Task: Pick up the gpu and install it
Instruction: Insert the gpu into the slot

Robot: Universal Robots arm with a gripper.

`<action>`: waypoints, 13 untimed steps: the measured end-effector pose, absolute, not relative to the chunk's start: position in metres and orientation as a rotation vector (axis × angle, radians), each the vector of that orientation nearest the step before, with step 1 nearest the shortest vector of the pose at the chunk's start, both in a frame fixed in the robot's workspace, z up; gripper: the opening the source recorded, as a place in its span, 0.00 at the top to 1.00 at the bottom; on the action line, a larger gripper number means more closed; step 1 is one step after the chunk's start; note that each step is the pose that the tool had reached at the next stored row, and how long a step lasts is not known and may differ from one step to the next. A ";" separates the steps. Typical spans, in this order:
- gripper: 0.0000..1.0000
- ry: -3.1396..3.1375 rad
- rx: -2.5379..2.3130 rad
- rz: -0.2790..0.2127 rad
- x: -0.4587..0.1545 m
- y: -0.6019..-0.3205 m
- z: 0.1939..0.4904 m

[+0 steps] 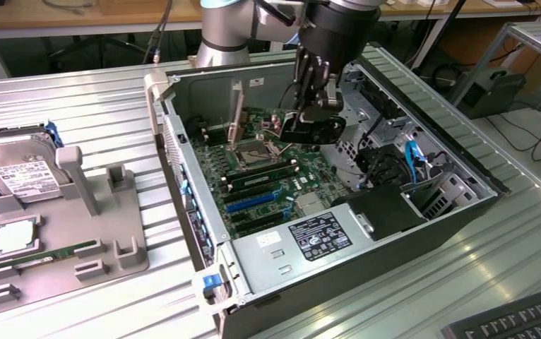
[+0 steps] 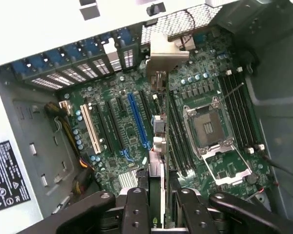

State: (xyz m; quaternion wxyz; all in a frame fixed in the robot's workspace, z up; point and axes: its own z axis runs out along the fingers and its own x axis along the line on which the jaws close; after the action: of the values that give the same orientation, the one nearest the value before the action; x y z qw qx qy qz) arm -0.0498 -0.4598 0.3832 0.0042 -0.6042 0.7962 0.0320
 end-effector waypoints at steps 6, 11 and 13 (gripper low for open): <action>0.74 2.388 -2.025 0.096 -0.050 -0.460 0.382; 0.74 2.345 -2.071 0.091 -0.053 -0.460 0.378; 0.74 2.343 -2.072 0.089 -0.056 -0.461 0.376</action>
State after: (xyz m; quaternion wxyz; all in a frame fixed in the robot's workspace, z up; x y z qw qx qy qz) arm -0.0557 -0.4609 0.3760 0.0064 -0.6622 0.7487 0.0285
